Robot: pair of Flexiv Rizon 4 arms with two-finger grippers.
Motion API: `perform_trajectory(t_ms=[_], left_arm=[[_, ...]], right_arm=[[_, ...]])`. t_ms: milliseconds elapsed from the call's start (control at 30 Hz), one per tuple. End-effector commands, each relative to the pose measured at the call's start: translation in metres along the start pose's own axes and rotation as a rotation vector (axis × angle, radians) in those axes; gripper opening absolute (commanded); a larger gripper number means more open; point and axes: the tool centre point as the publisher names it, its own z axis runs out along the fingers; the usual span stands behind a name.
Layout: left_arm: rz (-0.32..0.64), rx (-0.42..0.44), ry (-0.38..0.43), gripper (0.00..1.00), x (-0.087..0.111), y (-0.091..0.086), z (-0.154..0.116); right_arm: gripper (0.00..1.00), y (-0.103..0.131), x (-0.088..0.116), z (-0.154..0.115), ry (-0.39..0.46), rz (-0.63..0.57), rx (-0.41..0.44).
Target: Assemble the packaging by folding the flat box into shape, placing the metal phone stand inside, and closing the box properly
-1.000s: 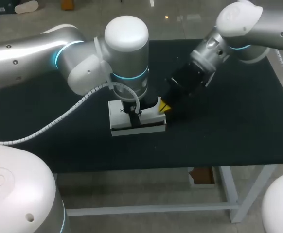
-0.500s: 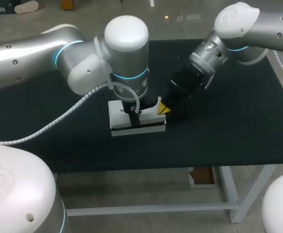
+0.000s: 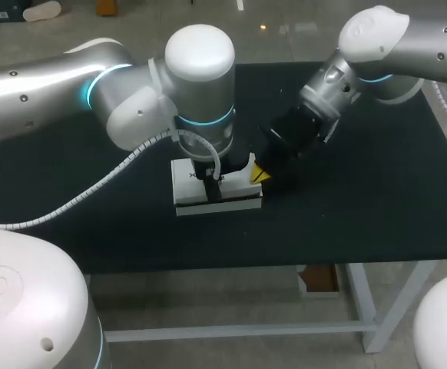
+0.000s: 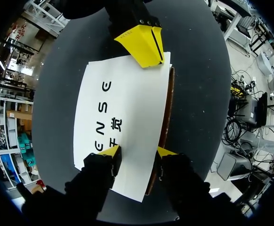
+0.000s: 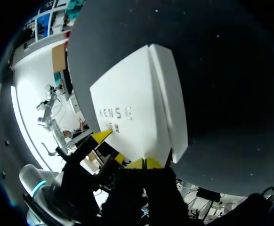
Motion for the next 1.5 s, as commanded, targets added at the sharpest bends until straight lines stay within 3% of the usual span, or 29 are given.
perform_trajectory(t_ms=[33, 367, 667, 733, 833, 867, 900, 1200, 1500], left_arm=[[-0.002, -0.004, 0.0, 0.46, 0.001, 0.0, 0.002], [0.006, 0.01, 0.007, 0.48, 0.002, 0.004, -0.003], [0.026, 0.108, 0.028, 0.54, 0.007, 0.018, -0.021], [0.022, 0.15, 0.061, 0.47, 0.006, 0.023, -0.027], [0.009, 0.183, 0.078, 0.19, 0.003, 0.03, -0.034], [0.005, 0.193, 0.085, 0.03, 0.003, 0.031, -0.036], [0.0, 0.2, 0.094, 0.0, 0.002, 0.032, -0.037], [-0.069, 0.197, 0.125, 0.0, -0.005, 0.041, -0.024], [-0.075, 0.202, 0.148, 0.0, -0.007, 0.041, -0.01]], right_arm=[[0.0, 0.004, -0.001, 0.001, 0.001, 0.003, 0.015], [0.0, 0.006, -0.003, 0.002, 0.002, 0.01, 0.016], [0.0, 0.006, -0.003, 0.001, 0.001, 0.009, 0.012], [0.0, 0.006, -0.003, 0.0, 0.001, 0.009, 0.011], [0.0, 0.006, -0.002, 0.0, 0.001, 0.009, 0.011], [0.0, 0.006, -0.002, 0.0, 0.0, 0.009, 0.011], [0.0, 0.006, -0.002, 0.0, 0.0, 0.009, 0.011], [0.0, 0.005, -0.001, 0.001, -0.001, 0.005, 0.012], [0.0, 0.005, 0.0, 0.003, -0.005, 0.007, 0.012]])
